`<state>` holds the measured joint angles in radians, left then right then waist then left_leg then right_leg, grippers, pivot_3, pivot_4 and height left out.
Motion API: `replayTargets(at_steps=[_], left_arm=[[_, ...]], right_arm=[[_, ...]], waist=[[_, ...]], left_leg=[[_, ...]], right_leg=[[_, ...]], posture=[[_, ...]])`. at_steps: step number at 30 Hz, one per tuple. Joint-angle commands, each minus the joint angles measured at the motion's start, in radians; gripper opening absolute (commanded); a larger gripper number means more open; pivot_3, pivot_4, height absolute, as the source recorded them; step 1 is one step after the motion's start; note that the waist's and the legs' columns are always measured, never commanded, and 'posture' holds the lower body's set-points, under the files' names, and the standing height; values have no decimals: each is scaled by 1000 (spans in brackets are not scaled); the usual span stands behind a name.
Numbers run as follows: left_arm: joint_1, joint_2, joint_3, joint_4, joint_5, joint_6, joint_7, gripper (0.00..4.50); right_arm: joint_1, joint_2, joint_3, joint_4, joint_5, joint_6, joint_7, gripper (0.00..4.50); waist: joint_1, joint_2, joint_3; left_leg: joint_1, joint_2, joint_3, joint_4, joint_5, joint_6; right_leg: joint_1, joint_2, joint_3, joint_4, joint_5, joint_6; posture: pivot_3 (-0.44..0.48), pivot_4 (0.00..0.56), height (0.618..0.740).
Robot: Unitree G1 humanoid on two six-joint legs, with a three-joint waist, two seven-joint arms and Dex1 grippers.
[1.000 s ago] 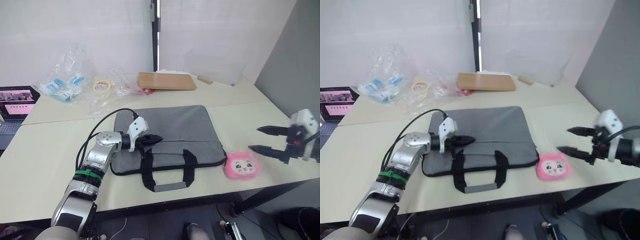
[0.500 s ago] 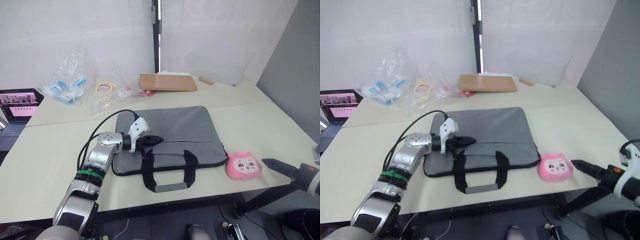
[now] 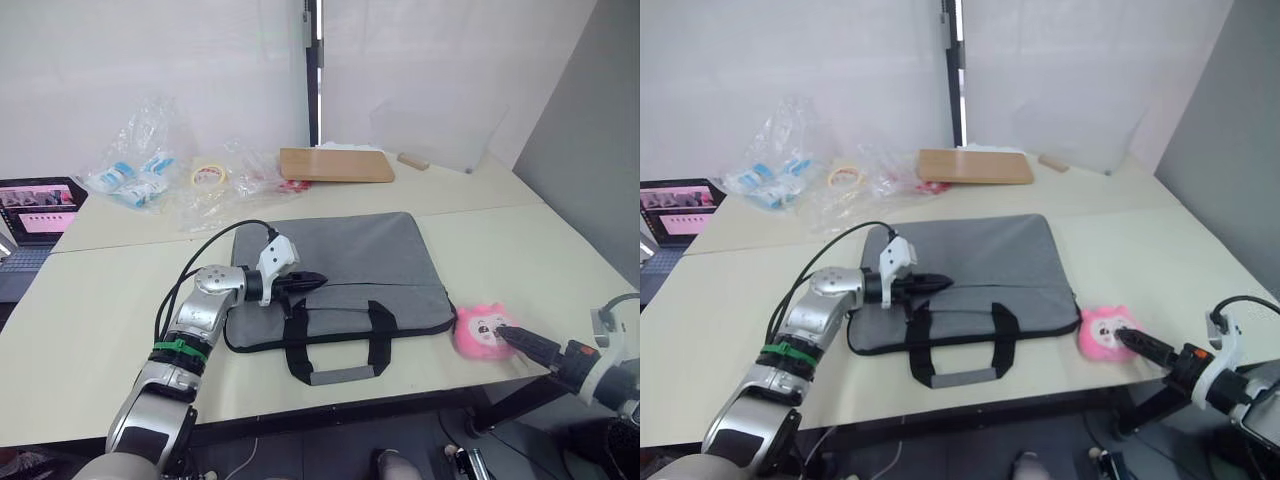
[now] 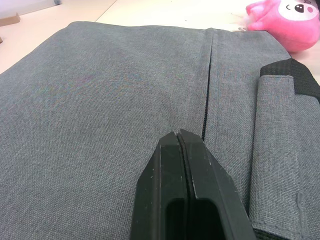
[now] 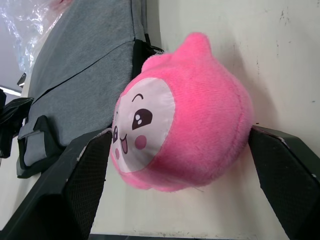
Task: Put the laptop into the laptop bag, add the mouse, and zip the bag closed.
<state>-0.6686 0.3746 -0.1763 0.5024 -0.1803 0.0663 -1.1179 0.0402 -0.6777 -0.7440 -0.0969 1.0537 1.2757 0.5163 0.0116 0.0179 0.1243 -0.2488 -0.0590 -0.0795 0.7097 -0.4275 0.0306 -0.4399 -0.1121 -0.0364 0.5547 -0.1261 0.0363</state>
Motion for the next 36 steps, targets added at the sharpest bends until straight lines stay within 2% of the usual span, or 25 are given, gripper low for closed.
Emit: replayTargets(at_steps=[1, 7, 12, 14, 18, 23, 36], left_arm=[[65, 3, -71, 47, 58, 52, -28, 0], [69, 3, -70, 45, 59, 50, -24, 0], [70, 3, -74, 45, 64, 44, -24, 0], [74, 7, -86, 45, 73, 40, -31, 0], [86, 22, -116, 60, 111, -4, -38, 0], [91, 10, -99, 85, 113, -36, -12, 0], [106, 24, -107, 78, 114, -50, -31, 0]], right_arm=[[-33, -1, 14, -37, 12, -20, -21, 4180], [-40, -12, 13, -25, 19, -28, -18, 2326], [-43, -31, 17, -10, -15, -74, -3, 468], [-63, -53, 13, 21, -26, -86, 4, 18], [-116, -92, 27, 90, -73, -140, 16, 18], [-225, -104, 74, 169, -150, -230, 3, 18], [-471, -76, 251, 302, -295, -333, 28, 18]], waist=[[-1, 0, 0], [0, 0, 0], [0, 0, 0], [0, 0, 0], [-2, 0, 0], [-3, 1, 0], [-6, 3, -2]], left_leg=[[0, 0, 0, 0, 0, 0], [0, 0, 0, 0, 0, 0], [0, 0, 0, -1, 0, 0], [0, 0, 0, -1, 0, 0], [0, -1, 0, -1, 0, 0], [0, -1, 1, -1, 0, 0], [0, 0, 1, -1, 0, 0]], right_leg=[[0, 0, 0, 0, 0, 0], [0, 0, 0, 0, 0, 0], [0, 0, 0, 0, 0, 0], [0, 0, 0, 0, -1, 1], [0, 0, 0, 0, -1, 1], [0, 0, 0, -1, -1, 1], [0, 0, 0, -1, 0, 1]], posture=[[0, 150, 740], [0, 150, 740], [0, 150, 740], [0, 150, 740], [0, 150, 740], [0, 150, 740], [0, 150, 740]])
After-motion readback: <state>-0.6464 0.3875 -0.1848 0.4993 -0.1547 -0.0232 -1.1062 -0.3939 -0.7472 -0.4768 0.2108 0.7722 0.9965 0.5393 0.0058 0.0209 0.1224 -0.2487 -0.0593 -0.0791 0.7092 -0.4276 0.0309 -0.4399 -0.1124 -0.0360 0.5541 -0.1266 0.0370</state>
